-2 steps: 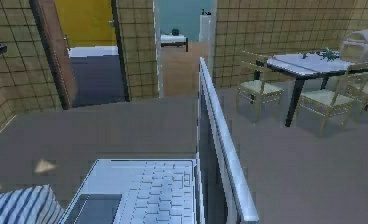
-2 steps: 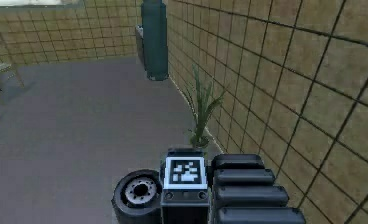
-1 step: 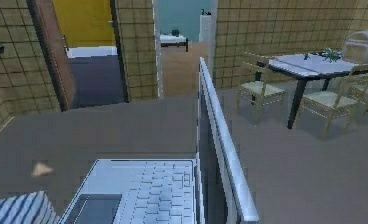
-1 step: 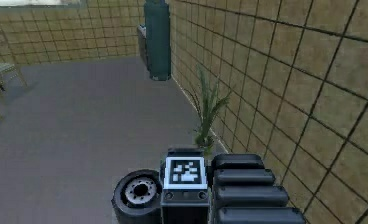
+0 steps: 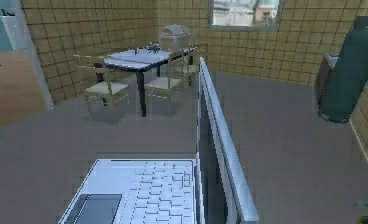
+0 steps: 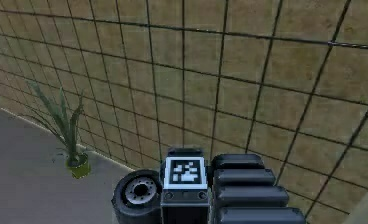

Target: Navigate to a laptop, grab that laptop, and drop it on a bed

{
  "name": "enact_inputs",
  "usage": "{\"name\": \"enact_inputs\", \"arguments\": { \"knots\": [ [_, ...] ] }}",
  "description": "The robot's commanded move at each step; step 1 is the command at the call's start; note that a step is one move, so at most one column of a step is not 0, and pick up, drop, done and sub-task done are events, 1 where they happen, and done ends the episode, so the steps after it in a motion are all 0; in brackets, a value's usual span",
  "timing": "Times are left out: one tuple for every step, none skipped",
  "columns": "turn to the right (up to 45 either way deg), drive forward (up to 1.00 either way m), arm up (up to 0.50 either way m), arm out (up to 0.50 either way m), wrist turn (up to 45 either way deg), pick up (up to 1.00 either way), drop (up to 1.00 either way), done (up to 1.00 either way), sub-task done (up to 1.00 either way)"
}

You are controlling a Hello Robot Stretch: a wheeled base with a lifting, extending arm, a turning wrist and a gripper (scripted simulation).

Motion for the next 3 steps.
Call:
{"name": "enact_inputs", "arguments": {
  "knots": [
    [45.0,0.00,0.00,0.00,0.0,0.00,0.00,0.00,0.00],
    [45.0,0.00,0.00,0.00,0.0,0.00,0.00,0.00,0.00],
    [15.0,0.00,0.00,0.00,0.0,0.00,0.00,0.00,0.00]
  ]
}}
